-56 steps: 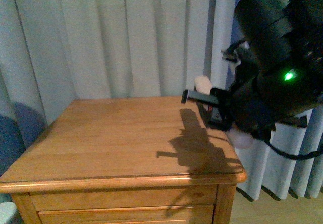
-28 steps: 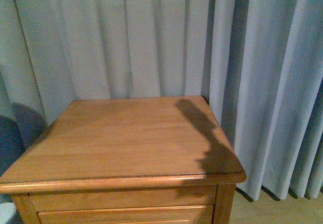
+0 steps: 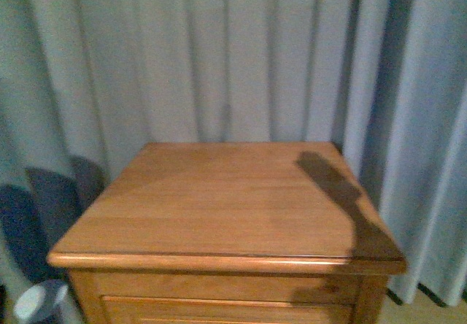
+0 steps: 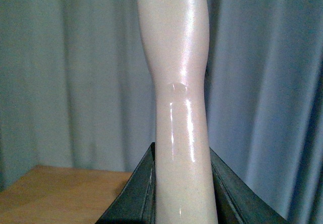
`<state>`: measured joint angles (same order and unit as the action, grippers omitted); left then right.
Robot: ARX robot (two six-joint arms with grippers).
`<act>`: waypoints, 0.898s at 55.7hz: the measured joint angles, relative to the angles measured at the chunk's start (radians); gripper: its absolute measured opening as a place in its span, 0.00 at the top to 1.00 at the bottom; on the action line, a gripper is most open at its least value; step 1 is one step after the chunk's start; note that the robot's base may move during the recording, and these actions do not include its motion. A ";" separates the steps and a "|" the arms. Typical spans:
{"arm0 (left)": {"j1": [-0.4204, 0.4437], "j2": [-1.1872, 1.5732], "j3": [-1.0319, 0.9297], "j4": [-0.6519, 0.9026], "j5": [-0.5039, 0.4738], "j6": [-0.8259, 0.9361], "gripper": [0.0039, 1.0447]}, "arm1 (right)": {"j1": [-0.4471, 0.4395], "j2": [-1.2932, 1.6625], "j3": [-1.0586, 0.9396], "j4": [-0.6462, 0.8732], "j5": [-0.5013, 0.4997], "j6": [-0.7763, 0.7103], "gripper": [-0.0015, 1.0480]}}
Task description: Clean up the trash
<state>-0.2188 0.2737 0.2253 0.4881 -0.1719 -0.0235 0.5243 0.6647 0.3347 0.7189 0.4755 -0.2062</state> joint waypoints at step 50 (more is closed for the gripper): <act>0.003 -0.006 -0.002 -0.002 -0.011 0.000 0.73 | 0.001 0.008 -0.003 0.000 -0.010 -0.009 0.80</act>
<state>-0.2153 0.2680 0.2237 0.4858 -0.1825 -0.0238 0.5255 0.6724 0.3321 0.7193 0.4652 -0.2153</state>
